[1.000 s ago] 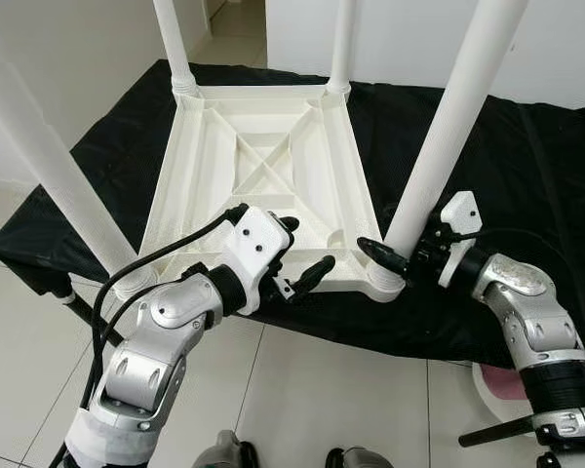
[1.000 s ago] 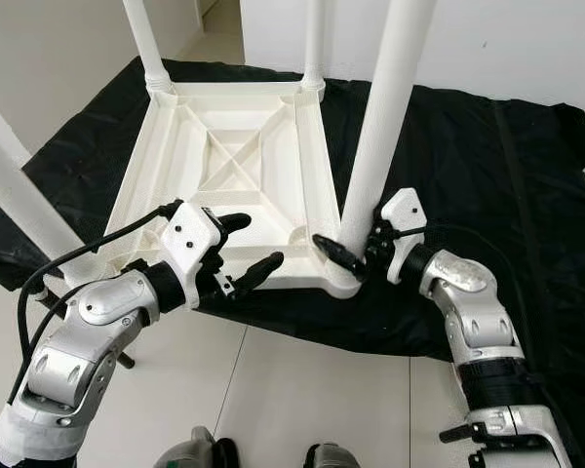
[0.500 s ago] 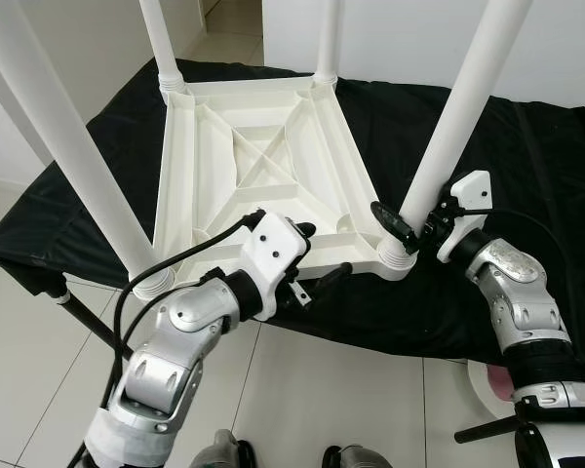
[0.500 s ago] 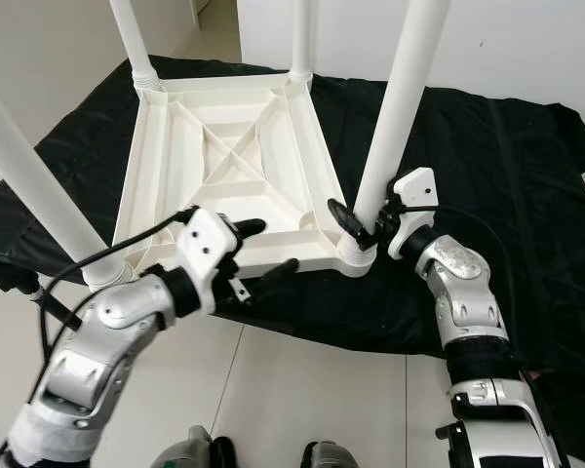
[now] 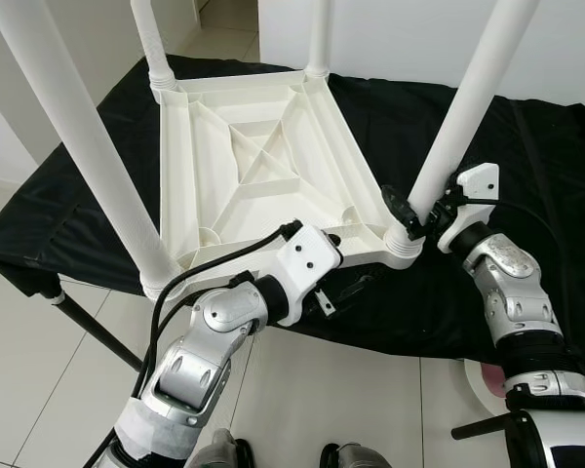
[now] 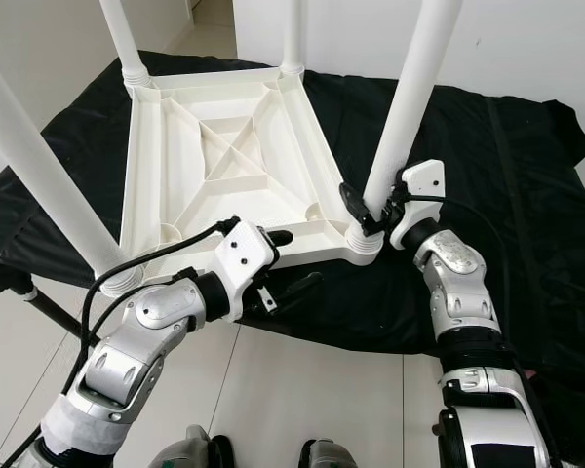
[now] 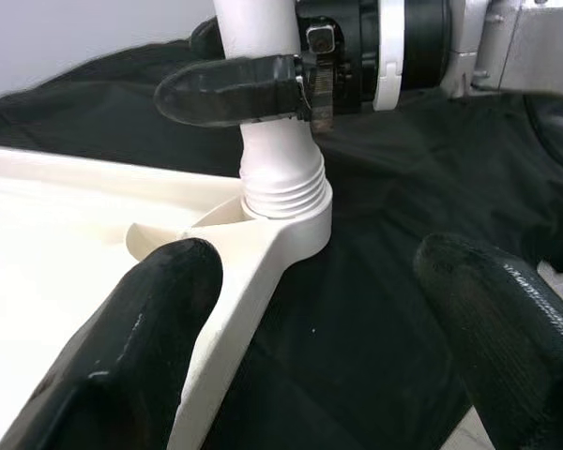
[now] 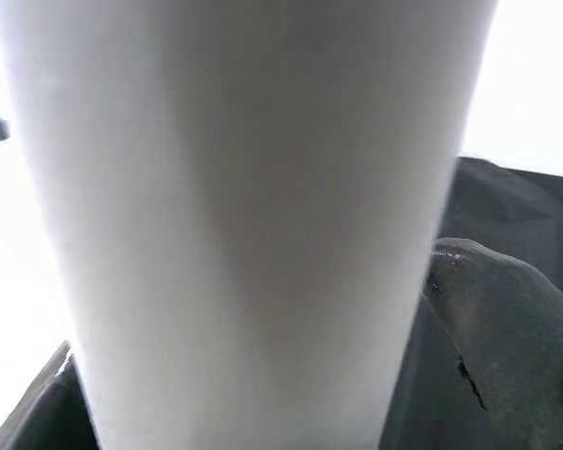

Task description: Building children table

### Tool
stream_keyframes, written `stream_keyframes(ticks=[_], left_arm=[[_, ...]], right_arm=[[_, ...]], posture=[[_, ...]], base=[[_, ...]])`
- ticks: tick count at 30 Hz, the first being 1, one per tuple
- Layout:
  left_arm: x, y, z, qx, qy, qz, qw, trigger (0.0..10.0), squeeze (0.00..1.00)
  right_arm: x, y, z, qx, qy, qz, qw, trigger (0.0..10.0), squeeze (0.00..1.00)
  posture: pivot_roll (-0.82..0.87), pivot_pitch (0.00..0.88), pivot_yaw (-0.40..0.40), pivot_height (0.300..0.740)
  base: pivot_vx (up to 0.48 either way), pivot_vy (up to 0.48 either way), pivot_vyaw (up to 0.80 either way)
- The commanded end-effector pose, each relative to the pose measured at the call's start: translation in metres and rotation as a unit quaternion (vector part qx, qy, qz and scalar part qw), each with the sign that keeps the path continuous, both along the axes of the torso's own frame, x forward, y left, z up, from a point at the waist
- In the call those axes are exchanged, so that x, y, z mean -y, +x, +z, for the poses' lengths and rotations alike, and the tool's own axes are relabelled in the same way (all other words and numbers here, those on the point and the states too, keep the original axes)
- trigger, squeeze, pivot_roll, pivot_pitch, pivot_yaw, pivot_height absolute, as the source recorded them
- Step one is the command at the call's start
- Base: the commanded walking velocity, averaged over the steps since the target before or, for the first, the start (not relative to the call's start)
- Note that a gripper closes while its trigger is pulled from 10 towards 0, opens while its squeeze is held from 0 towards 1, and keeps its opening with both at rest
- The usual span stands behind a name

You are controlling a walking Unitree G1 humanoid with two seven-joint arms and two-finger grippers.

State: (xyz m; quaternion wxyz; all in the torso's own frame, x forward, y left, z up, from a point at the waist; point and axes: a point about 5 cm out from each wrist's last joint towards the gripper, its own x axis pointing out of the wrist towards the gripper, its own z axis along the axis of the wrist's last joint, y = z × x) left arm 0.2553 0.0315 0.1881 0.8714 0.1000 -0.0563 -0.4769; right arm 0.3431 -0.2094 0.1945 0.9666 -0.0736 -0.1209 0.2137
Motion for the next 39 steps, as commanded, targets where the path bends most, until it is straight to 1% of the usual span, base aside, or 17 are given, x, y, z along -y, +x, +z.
stream_keyframes(ticks=[1,8,18,19,20,22,23,27,28,29,30,31,32,35,37,38,39], left_arm=[[-0.007,0.006,0.0,-0.017,-0.021,0.073,0.997,10.0,0.0],[-0.011,0.006,0.0,-0.021,-0.016,0.065,0.998,10.0,0.0],[-0.009,0.006,0.001,-0.019,-0.013,0.057,0.998,10.0,0.0],[-0.009,0.006,0.002,-0.022,-0.015,0.057,0.998,10.0,0.0],[-0.009,0.006,0.003,-0.024,-0.016,0.058,0.998,10.0,0.0],[-0.008,0.005,0.003,-0.025,-0.019,0.059,0.998,10.0,0.0],[-0.008,0.005,0.003,-0.029,-0.022,0.06,0.998,10.0,0.0],[-0.007,0.005,0.003,-0.034,-0.026,0.06,0.997,10.0,0.0],[-0.007,0.004,0.002,-0.034,-0.025,0.06,0.997,10.0,0.0],[-0.006,0.003,0.0,-0.035,-0.023,0.059,0.997,10.0,0.0],[-0.004,0.002,-0.003,-0.037,-0.02,0.057,0.997,10.0,0.0],[-0.004,0.002,-0.003,-0.037,-0.02,0.057,0.997,10.0,0.0],[-0.003,0.002,-0.006,-0.039,-0.014,0.056,0.998,10.0,0.0],[-0.003,0.002,-0.007,-0.038,-0.011,0.055,0.998,10.0,0.0],[-0.002,0.001,-0.008,-0.039,-0.01,0.053,0.998,10.0,0.0],[-0.001,0.002,-0.007,-0.037,-0.009,0.051,0.998,10.0,0.0],[0.0,0.002,-0.007,-0.036,-0.008,0.05,0.998,10.0,0.0]], right_arm=[[-0.001,-0.004,-0.003,-0.004,0.021,-0.003,1.0,10.0,0.0],[-0.007,-0.011,-0.013,-0.038,0.006,0.068,0.997,10.0,0.0],[-0.003,-0.005,-0.009,-0.031,-0.021,0.067,0.997,10.0,0.0],[-0.003,-0.004,-0.007,-0.032,-0.021,0.067,0.997,4.9,0.0],[-0.003,-0.003,-0.007,-0.036,-0.023,0.07,0.997,3.8,0.0],[-0.003,-0.003,-0.008,-0.043,-0.026,0.072,0.996,3.6,0.0],[-0.002,-0.004,-0.009,-0.049,-0.026,0.073,0.996,2.7,0.0],[-0.002,-0.004,-0.011,-0.055,-0.026,0.074,0.995,2.7,0.0],[-0.002,-0.004,-0.013,-0.056,-0.027,0.074,0.995,3.4,0.0],[-0.001,-0.004,-0.015,-0.062,-0.03,0.075,0.995,3.1,0.0],[-0.001,-0.005,-0.018,-0.067,-0.034,0.076,0.994,1.3,0.0],[-0.001,-0.005,-0.018,-0.067,-0.034,0.076,0.994,1.3,0.0],[0.0,-0.007,-0.023,-0.074,-0.039,0.079,0.993,4.0,0.0],[0.0,-0.007,-0.025,-0.076,-0.042,0.082,0.993,4.0,0.0],[0.001,-0.008,-0.027,-0.078,-0.049,0.076,0.993,4.9,0.0],[0.001,-0.009,-0.029,-0.084,-0.053,0.069,0.993,10.0,0.0],[0.001,-0.009,-0.03,-0.088,-0.054,0.063,0.993,10.0,0.0]], posture=[[-0.1,0.114,0.027,0.74],[-0.09,0.1,0.042,0.74],[-0.09,0.096,0.043,0.74],[-0.09,0.095,0.043,0.74],[-0.08,0.092,0.041,0.74],[-0.08,0.09,0.039,0.74],[-0.08,0.09,0.039,0.74],[-0.08,0.087,0.037,0.74],[-0.08,0.086,0.035,0.74],[-0.08,0.086,0.035,0.74],[-0.08,0.083,0.034,0.74],[-0.08,0.083,0.034,0.74],[-0.08,0.08,0.036,0.74],[-0.08,0.08,0.036,0.74],[-0.08,0.08,0.036,0.74],[-0.09,0.077,0.037,0.74],[-0.09,0.077,0.037,0.74]], base=[[0.0,0.0,0.0],[0.0,0.0,0.0],[0.0,0.0,0.0],[0.0,0.0,0.0],[0.0,0.0,0.0],[0.0,0.0,0.0],[0.0,0.0,0.0],[0.0,0.0,0.0],[0.0,0.0,0.0],[0.0,0.0,0.0],[0.0,0.0,0.0],[0.0,0.0,0.0],[0.0,0.0,0.0],[0.0,0.0,0.0],[0.0,0.0,0.0],[0.0,0.0,0.0],[0.0,0.0,0.0]])
